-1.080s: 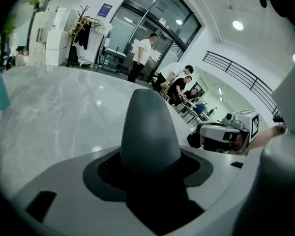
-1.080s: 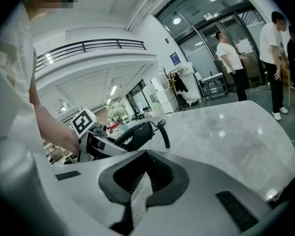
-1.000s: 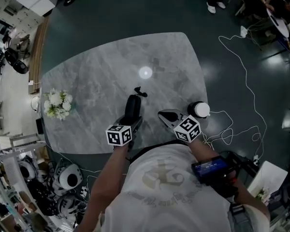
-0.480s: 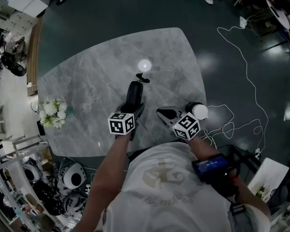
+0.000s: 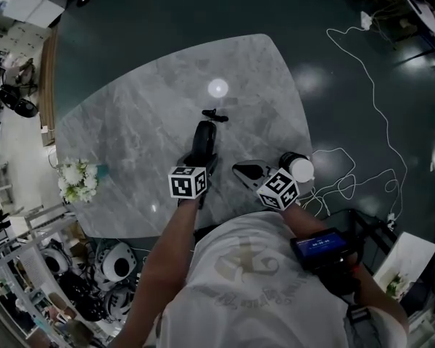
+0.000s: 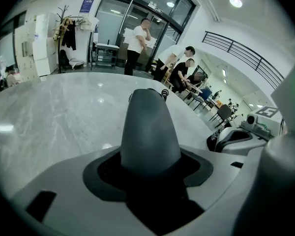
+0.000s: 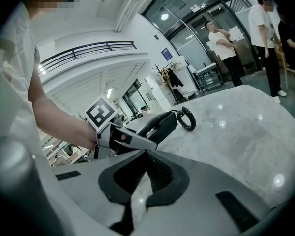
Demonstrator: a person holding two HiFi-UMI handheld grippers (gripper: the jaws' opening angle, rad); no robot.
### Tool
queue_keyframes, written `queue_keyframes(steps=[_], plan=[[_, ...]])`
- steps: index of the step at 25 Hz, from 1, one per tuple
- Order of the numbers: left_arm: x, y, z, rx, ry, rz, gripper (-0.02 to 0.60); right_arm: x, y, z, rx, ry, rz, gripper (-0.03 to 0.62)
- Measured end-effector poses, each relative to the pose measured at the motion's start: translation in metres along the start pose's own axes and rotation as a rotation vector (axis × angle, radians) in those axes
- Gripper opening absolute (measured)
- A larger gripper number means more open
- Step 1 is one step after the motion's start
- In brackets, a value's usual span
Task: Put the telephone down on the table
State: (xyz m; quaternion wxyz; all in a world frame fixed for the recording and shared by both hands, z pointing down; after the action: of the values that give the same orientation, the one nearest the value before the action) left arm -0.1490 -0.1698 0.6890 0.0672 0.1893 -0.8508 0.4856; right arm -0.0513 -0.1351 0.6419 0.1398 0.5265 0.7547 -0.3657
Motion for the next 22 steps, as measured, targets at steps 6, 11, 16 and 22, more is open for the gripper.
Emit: queue_keyframes(steps=[6, 11, 16, 22], plan=[[0.003, -0.005, -0.013, 0.042, -0.017, 0.035, 0.278, -0.010, -0.003, 0.003, -0.011, -0.018, -0.017, 0.015], [0.008, -0.013, -0.016, 0.064, -0.050, 0.076, 0.278, -0.011, -0.006, 0.002, -0.013, -0.024, -0.019, 0.015], [0.013, -0.021, -0.022, 0.087, -0.079, 0.121, 0.279, -0.011, -0.009, -0.003, -0.007, -0.032, -0.011, 0.015], [0.012, -0.024, -0.028, 0.104, -0.097, 0.152, 0.279, -0.016, -0.002, -0.009, -0.004, -0.041, -0.020, 0.015]])
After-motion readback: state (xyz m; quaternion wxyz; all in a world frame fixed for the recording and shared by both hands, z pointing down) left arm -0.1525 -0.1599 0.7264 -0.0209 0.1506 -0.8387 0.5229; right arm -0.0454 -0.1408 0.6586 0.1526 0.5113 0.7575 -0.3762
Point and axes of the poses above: the fingertips, and each gripper's own axes: y backward along the fingers, x to its left, z out of its top, the point moved 1 cm from there along y, backward along the fingers, and after that the axes turned 5 degrees about -y, right-handed, at the moved point
